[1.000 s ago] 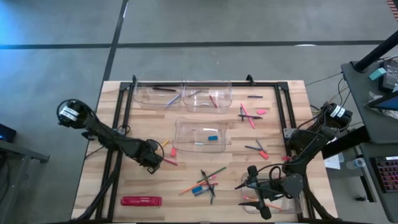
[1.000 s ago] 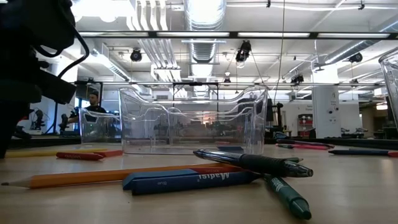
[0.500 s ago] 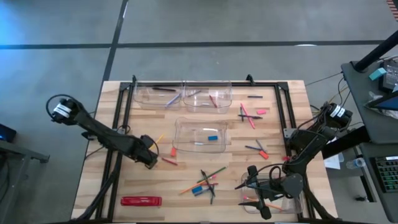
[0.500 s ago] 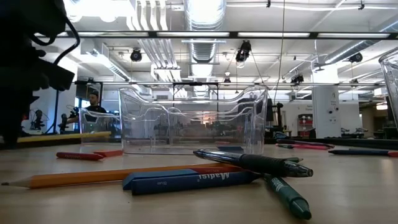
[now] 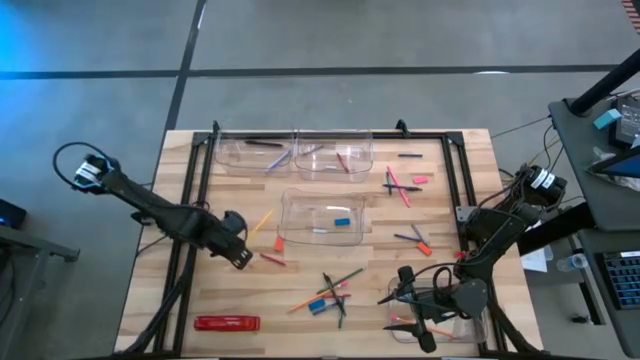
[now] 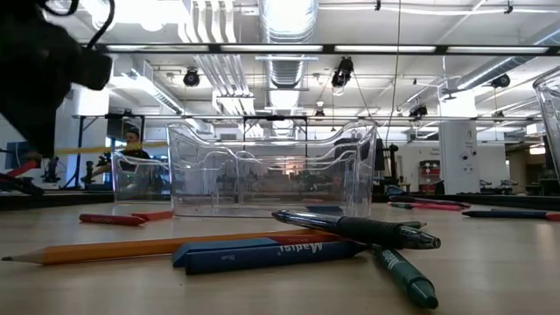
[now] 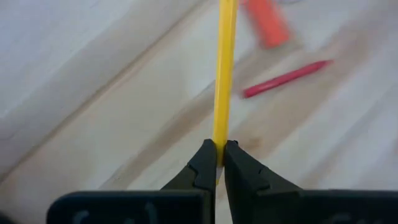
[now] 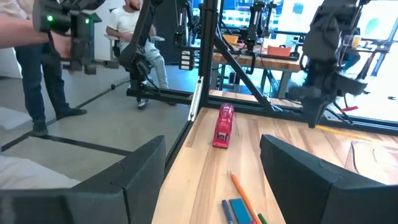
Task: Sort crayons/erasers/pens/pencils in bins
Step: Put the yellow pencil into the bottom transparent bin
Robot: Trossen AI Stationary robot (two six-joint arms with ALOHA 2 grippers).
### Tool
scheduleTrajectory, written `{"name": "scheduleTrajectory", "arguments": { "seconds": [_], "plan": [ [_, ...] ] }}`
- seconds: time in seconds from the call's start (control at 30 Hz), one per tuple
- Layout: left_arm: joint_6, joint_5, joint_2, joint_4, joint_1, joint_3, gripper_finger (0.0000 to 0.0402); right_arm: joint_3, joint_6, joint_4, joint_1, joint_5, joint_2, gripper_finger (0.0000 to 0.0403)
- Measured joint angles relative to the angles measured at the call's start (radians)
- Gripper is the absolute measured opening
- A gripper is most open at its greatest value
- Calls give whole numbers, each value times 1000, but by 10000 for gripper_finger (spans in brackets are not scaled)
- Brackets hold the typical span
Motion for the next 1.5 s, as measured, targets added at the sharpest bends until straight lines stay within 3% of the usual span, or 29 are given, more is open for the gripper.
{"name": "scheduleTrajectory", "arguments": {
  "seconds": [0.27,0.57,0.77,0.87,1.23,1.5],
  "plan": [
    [53,-65,-83,51,0,53,0,0,0,0,-5,0,0,249],
    [365,-145,-13,645,-1,62,0,0,-2,1,-11,2,0,249],
    [553,-168,147,1026,0,62,0,0,-13,-2,-13,98,-1,249],
    [620,-168,251,1126,0,92,0,0,-23,-6,-7,151,-14,249],
    [810,-166,584,1222,0,391,0,-14,17,-6,-4,294,-23,249],
    [854,-159,743,1221,-1,550,0,-23,27,26,-6,296,-29,249]
  ]
}}
